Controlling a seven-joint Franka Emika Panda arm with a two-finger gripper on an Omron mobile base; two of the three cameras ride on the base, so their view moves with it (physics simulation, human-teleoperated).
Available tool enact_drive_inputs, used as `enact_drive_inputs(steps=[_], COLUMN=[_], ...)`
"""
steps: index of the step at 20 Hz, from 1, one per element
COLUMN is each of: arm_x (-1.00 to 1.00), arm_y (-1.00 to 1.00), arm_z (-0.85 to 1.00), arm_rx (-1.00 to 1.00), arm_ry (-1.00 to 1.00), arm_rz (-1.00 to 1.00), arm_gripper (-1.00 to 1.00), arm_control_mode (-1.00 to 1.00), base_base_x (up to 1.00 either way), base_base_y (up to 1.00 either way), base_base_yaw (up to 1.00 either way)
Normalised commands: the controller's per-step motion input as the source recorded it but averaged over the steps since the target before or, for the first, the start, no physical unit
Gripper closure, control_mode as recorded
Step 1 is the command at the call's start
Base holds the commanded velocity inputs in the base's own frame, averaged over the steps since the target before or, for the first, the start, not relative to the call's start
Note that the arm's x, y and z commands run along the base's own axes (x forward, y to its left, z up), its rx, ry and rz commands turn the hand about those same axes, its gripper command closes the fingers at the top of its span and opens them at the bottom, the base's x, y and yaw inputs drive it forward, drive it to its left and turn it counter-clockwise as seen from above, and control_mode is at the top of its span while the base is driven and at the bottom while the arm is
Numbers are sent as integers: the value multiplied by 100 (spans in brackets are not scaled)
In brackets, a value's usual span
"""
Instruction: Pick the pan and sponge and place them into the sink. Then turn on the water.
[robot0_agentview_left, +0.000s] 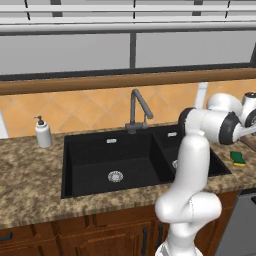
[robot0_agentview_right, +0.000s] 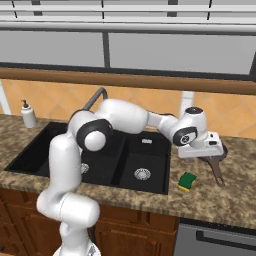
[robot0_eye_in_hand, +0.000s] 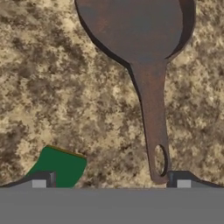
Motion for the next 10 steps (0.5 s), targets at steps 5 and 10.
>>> enact_drive_inputs(steps=[5,10], arm_x=[4,0], arm_y=[-12,0], arm_z=[-7,0], arm_rx=[0,0], arm_ry=[1,0], arm_rz=[0,0], arm_gripper=[-100,-100], arm_control_mode=[-100,-100], base_base_x=[0,0], base_base_y=[0,0], base_base_yaw=[0,0])
